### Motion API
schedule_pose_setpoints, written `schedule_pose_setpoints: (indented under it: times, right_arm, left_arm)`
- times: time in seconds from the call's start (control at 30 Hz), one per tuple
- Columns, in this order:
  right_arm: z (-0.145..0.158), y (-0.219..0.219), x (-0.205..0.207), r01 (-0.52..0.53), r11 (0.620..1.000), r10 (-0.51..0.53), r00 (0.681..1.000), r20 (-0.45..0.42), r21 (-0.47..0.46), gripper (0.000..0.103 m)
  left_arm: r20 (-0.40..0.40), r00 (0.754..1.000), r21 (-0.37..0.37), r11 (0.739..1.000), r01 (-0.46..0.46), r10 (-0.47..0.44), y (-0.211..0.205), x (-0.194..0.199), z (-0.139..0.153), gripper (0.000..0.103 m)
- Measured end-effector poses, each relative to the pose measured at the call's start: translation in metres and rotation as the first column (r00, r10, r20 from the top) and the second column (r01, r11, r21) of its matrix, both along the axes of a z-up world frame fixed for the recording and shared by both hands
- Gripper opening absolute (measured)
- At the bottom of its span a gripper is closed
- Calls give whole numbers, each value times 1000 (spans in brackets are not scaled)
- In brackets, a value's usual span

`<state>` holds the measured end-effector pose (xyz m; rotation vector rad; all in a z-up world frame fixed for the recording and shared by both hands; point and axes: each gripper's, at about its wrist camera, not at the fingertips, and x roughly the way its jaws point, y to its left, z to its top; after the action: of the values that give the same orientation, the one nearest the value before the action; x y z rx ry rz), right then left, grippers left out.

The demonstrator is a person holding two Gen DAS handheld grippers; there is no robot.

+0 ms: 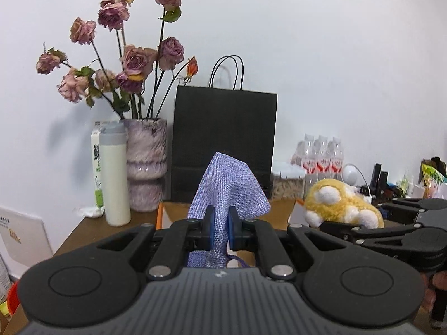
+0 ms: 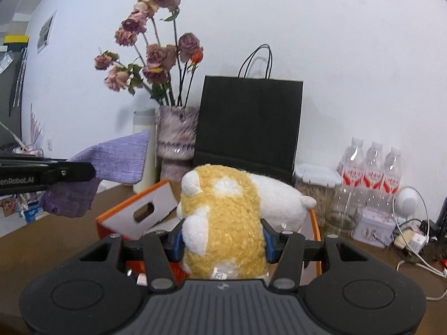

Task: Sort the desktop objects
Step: 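Carry the purple pouch over the box while the right carries the plush toy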

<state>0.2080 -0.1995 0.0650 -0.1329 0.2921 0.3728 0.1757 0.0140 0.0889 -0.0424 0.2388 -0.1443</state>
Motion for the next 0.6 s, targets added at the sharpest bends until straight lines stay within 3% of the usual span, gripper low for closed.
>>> schedule_pose_setpoints:
  times: [0.27, 0.43, 0.6]
  right_arm:
    - [1, 10, 46, 13, 1000, -14, 1000, 22, 11, 50]
    - [-16, 11, 84, 20, 1000, -20, 1000, -24, 5, 50]
    - [-40, 9, 116, 27, 999, -29, 996, -88, -35, 50]
  left_arm:
    - [2, 1000, -17, 1000, 0, 0, -10, 59, -5, 9]
    - [-46, 999, -37, 999, -26, 24, -12, 104, -21, 9]
    - [-64, 996, 40, 997, -61, 64, -22, 132, -38, 9]
